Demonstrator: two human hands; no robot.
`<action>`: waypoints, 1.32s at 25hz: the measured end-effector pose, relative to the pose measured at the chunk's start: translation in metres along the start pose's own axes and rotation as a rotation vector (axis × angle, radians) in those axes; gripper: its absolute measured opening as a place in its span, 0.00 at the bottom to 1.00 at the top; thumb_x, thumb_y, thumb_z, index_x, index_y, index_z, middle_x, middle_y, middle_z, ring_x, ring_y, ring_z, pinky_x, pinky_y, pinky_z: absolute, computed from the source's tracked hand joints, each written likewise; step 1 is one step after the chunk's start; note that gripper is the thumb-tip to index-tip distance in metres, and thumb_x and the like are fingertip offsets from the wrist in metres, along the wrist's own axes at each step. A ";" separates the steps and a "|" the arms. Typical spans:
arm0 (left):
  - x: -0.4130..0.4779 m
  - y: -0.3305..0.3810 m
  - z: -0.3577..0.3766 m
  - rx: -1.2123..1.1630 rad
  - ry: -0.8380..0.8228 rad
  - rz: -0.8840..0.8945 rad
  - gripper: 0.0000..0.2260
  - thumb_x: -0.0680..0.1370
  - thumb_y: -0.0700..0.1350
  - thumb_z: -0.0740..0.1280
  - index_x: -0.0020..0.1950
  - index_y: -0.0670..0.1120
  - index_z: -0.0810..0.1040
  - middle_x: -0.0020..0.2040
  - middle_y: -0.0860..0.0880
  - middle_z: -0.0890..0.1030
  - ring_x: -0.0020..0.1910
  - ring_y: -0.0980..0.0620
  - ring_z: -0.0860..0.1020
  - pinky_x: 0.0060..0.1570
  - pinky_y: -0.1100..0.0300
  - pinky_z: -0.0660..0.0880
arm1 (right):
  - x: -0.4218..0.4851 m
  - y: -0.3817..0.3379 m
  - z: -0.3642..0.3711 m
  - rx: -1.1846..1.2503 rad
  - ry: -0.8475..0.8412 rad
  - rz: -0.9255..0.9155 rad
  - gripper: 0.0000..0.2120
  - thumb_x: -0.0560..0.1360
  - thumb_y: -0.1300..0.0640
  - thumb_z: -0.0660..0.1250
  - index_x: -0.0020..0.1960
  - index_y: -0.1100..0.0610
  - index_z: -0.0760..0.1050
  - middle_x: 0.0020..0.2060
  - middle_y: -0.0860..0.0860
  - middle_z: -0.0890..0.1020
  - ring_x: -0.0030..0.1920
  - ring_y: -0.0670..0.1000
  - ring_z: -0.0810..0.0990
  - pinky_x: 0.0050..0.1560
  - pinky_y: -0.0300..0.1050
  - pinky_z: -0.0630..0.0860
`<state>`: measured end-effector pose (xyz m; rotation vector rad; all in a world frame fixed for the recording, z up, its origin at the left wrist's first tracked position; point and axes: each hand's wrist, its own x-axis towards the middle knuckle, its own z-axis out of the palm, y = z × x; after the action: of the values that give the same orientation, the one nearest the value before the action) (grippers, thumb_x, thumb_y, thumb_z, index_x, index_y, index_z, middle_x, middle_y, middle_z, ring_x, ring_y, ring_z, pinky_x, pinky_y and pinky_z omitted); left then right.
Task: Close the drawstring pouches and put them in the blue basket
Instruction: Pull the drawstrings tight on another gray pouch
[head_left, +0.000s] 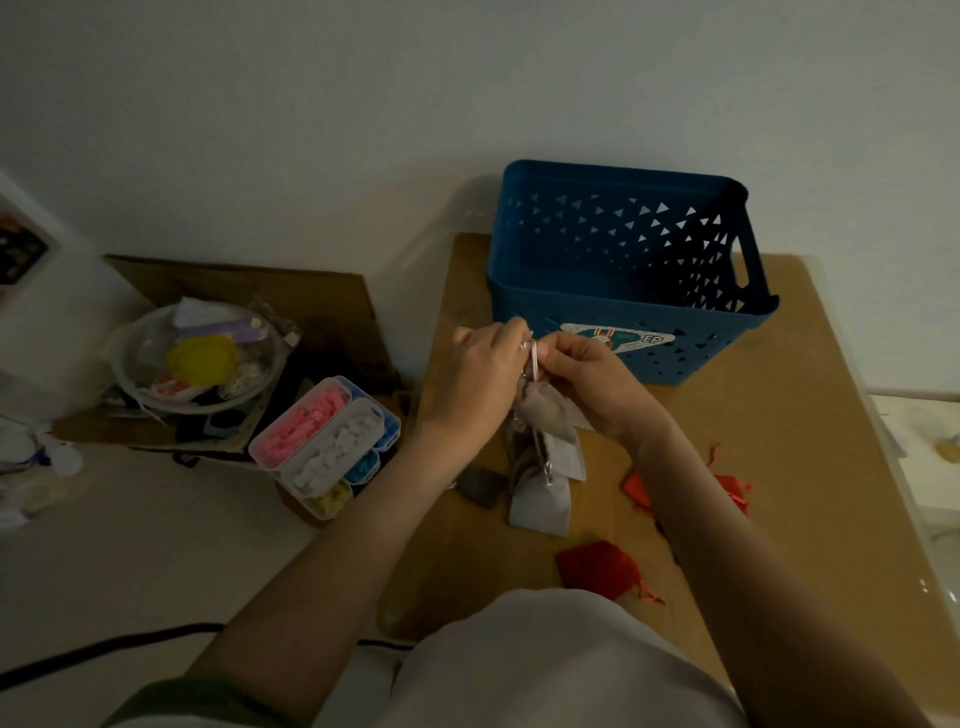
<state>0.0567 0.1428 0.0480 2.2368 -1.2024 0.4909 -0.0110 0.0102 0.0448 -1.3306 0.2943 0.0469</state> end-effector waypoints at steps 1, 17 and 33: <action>0.000 0.001 -0.001 -0.103 -0.016 -0.074 0.12 0.78 0.44 0.57 0.48 0.40 0.78 0.39 0.44 0.81 0.37 0.46 0.79 0.38 0.55 0.72 | 0.001 0.002 0.000 -0.009 0.020 -0.001 0.11 0.80 0.59 0.59 0.42 0.57 0.76 0.36 0.52 0.78 0.38 0.50 0.76 0.45 0.45 0.73; -0.007 0.005 -0.013 -0.625 -0.188 -0.823 0.14 0.83 0.48 0.55 0.40 0.48 0.73 0.33 0.51 0.76 0.29 0.57 0.74 0.32 0.63 0.74 | -0.007 0.004 -0.035 -0.360 0.368 -0.055 0.13 0.81 0.55 0.60 0.38 0.54 0.73 0.31 0.48 0.71 0.32 0.44 0.68 0.36 0.39 0.66; 0.020 0.014 -0.019 -0.816 -0.267 -0.731 0.08 0.82 0.43 0.57 0.47 0.46 0.74 0.36 0.51 0.76 0.30 0.60 0.71 0.33 0.67 0.68 | -0.012 -0.009 -0.011 -0.269 -0.195 -0.044 0.05 0.78 0.61 0.61 0.45 0.61 0.74 0.32 0.49 0.73 0.28 0.43 0.66 0.31 0.37 0.63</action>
<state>0.0544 0.1351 0.0781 1.8267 -0.4593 -0.5160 -0.0232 -0.0011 0.0537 -1.5863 0.0944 0.1841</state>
